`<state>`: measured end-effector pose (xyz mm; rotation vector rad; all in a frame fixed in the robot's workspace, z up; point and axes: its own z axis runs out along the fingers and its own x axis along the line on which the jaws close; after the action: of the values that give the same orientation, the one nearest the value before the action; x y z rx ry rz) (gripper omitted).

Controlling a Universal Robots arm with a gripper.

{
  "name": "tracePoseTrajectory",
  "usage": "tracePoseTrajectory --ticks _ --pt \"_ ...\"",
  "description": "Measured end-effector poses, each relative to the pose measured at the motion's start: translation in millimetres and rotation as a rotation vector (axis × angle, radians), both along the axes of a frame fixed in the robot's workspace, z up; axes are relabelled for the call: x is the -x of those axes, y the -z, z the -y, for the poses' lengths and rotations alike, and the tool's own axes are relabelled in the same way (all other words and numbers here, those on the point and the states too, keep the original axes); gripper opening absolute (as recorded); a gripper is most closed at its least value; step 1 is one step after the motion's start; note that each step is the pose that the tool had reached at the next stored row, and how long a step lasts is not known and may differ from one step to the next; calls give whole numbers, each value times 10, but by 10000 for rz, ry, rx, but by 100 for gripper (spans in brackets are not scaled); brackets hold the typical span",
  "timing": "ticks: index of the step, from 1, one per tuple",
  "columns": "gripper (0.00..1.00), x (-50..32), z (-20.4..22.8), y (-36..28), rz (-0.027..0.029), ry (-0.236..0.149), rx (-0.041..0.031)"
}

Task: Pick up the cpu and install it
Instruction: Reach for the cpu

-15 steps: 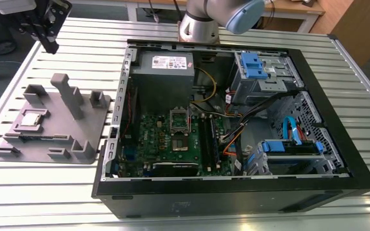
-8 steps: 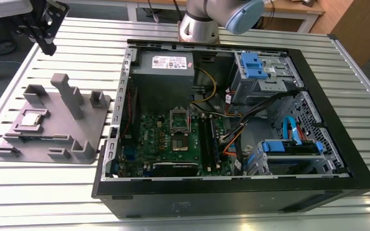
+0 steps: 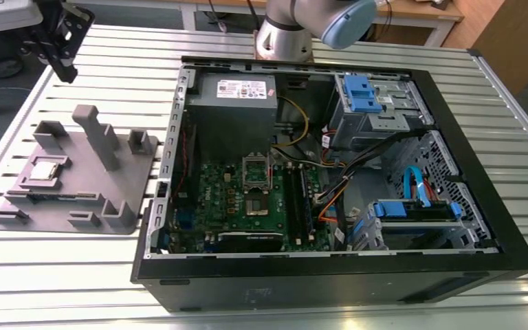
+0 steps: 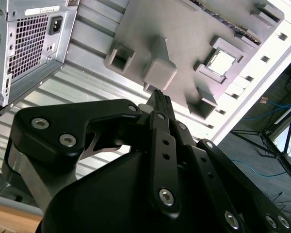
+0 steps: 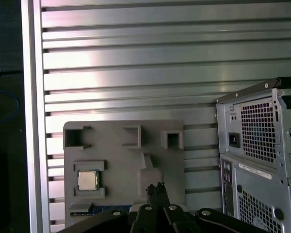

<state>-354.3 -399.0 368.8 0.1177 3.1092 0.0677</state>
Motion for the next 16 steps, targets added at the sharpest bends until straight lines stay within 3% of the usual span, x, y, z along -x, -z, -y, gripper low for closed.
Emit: tracePoseTrajectory --ticks 16 --pt "11 119 0 93 0 0 0"
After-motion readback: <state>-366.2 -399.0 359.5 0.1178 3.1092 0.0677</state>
